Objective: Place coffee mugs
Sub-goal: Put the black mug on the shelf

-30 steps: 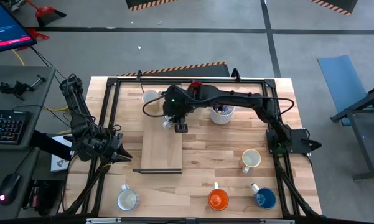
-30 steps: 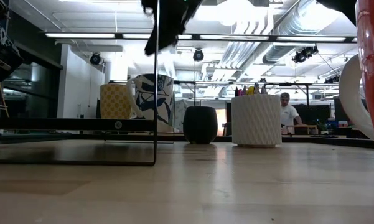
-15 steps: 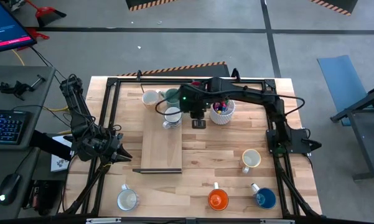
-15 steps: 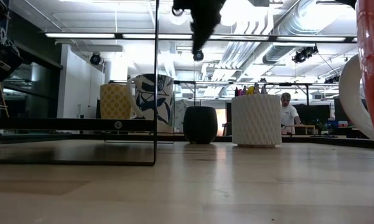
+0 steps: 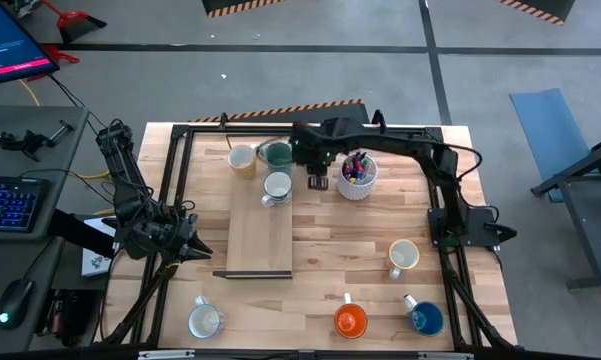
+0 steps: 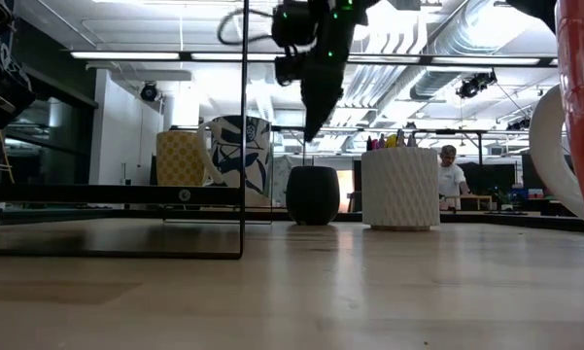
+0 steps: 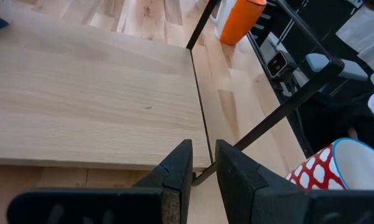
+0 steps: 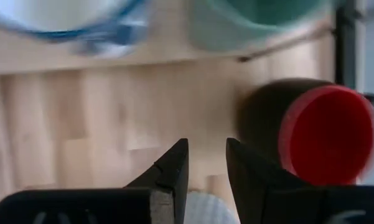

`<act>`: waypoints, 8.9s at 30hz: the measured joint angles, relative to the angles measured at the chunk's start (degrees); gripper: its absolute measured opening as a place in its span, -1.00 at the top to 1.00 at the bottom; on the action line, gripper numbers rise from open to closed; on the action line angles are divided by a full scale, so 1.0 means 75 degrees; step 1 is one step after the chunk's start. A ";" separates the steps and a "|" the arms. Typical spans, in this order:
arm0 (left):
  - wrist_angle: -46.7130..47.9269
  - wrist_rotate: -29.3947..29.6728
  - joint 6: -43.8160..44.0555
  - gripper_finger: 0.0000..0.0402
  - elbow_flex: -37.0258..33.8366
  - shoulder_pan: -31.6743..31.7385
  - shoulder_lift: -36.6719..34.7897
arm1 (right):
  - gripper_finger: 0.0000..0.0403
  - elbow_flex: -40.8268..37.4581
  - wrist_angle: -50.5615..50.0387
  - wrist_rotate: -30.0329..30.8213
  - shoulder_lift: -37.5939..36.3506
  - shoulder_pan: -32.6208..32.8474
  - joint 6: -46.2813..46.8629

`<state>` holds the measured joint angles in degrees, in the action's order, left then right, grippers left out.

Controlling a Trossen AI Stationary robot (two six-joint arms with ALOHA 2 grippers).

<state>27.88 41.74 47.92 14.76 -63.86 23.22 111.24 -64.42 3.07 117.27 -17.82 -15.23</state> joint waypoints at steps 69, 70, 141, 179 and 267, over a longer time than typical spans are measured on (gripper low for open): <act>0.0195 0.0125 -0.0017 0.70 0.0000 0.0002 0.0002 | 0.58 -0.0006 0.1097 -0.0693 0.1130 -0.1146 0.1429; 0.0195 0.0125 -0.0017 0.70 0.0000 0.0003 0.0000 | 0.58 -0.0006 0.1068 -0.0693 0.1134 -0.1146 0.1483; 0.0335 0.0137 -0.0213 0.70 0.0000 0.0001 0.0000 | 1.00 0.2687 0.1625 -0.0721 0.0237 0.2384 0.0301; 0.0303 0.0139 -0.0207 0.70 0.0000 0.0000 0.0000 | 1.00 -0.0006 0.2262 -0.1365 0.0341 0.3782 0.2055; 0.0300 0.0160 -0.0207 0.70 -0.0003 0.0003 0.0003 | 0.65 0.0746 0.2131 -0.1255 0.0419 0.3048 0.0760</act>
<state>30.13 42.94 46.37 14.74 -63.83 23.24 116.84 -48.43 -6.34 120.42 5.05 -9.53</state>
